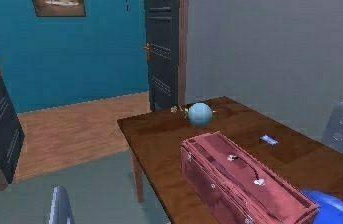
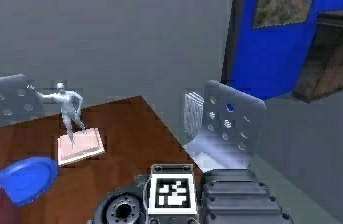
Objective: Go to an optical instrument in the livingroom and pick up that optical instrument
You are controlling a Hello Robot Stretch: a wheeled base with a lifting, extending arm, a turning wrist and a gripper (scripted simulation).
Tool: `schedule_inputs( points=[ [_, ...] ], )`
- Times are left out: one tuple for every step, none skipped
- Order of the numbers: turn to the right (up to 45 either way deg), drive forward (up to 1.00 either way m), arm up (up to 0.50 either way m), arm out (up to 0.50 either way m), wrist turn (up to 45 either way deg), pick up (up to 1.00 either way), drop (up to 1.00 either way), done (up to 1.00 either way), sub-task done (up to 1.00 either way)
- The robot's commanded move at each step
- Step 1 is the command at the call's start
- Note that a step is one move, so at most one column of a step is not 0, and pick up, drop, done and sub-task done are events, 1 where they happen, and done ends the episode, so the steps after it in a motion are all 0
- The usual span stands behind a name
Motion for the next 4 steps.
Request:
schedule_inputs(
  points=[
    [0.0,0.00,0.00,0.16,0.0,0.00,0.00,0.00,0.00],
    [0.0,0.00,0.00,0.00,45.0,0.00,0.00,0.00,0.00],
    [0.0,0.00,0.00,0.00,45.0,0.00,0.00,0.00,0.00],
    [0.0,0.00,0.00,0.00,45.0,0.00,0.00,0.00,0.00]
  ],
)
